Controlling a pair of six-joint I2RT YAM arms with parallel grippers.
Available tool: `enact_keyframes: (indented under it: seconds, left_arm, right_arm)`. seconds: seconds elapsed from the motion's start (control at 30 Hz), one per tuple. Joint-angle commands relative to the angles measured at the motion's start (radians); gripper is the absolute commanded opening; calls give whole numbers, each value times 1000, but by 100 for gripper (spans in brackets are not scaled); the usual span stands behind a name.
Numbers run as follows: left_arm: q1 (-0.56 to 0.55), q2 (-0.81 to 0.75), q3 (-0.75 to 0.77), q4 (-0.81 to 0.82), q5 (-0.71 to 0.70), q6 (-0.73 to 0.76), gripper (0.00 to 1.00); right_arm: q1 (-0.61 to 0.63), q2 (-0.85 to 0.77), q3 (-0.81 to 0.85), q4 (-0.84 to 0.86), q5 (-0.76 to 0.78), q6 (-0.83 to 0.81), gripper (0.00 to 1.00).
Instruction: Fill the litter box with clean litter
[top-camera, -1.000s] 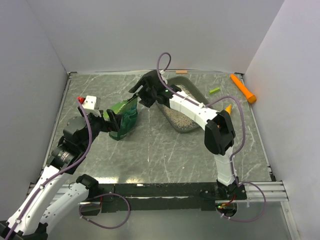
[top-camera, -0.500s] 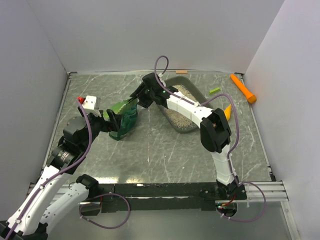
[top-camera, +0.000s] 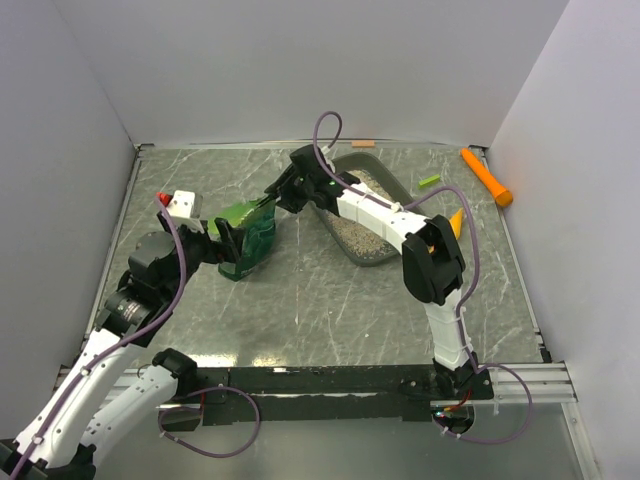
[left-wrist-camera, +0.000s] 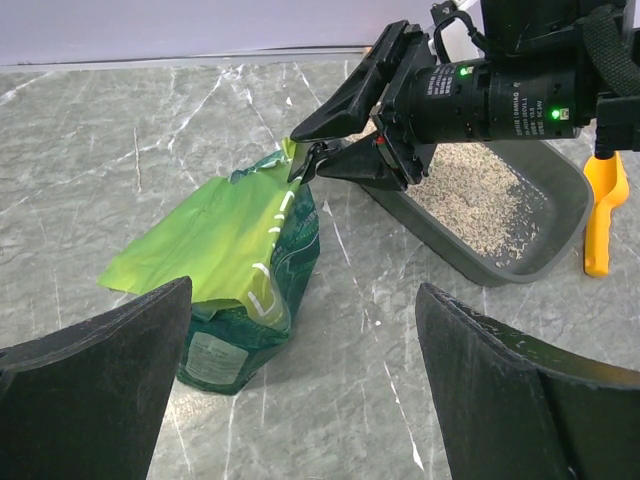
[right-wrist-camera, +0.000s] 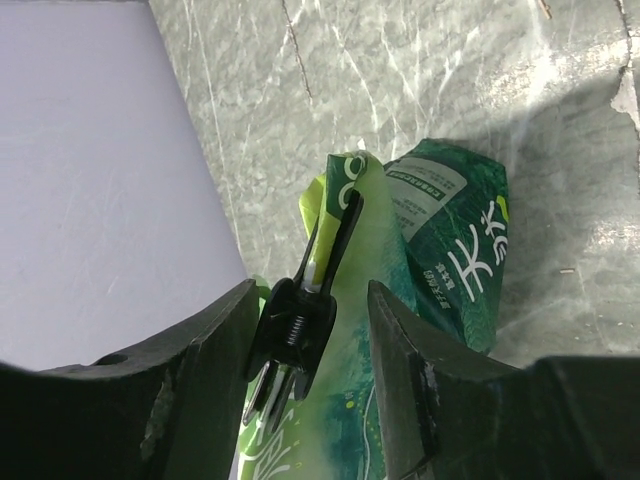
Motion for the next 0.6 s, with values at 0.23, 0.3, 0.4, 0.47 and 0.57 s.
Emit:
enact_keyframes:
  seconds: [0.23, 0.3, 0.4, 0.47, 0.57]
  left_arm:
    - [-1, 3, -3, 17, 7, -9, 97]
    - [-1, 4, -1, 16, 7, -9, 97]
    - [-1, 6, -3, 15, 7, -8, 97]
    - [-1, 6, -1, 15, 7, -8, 97]
    - [-1, 11, -4, 15, 4, -8, 97]
  right_arm:
    - [-19, -129, -61, 55, -1, -7, 0]
    - [-19, -145, -83, 68, 3, -10, 0]
    - [-18, -169, -110, 75, 14, -17, 0]
    - [-19, -192, -129, 74, 25, -28, 0]
    - [-27, -231, -159, 72, 34, -48, 0]
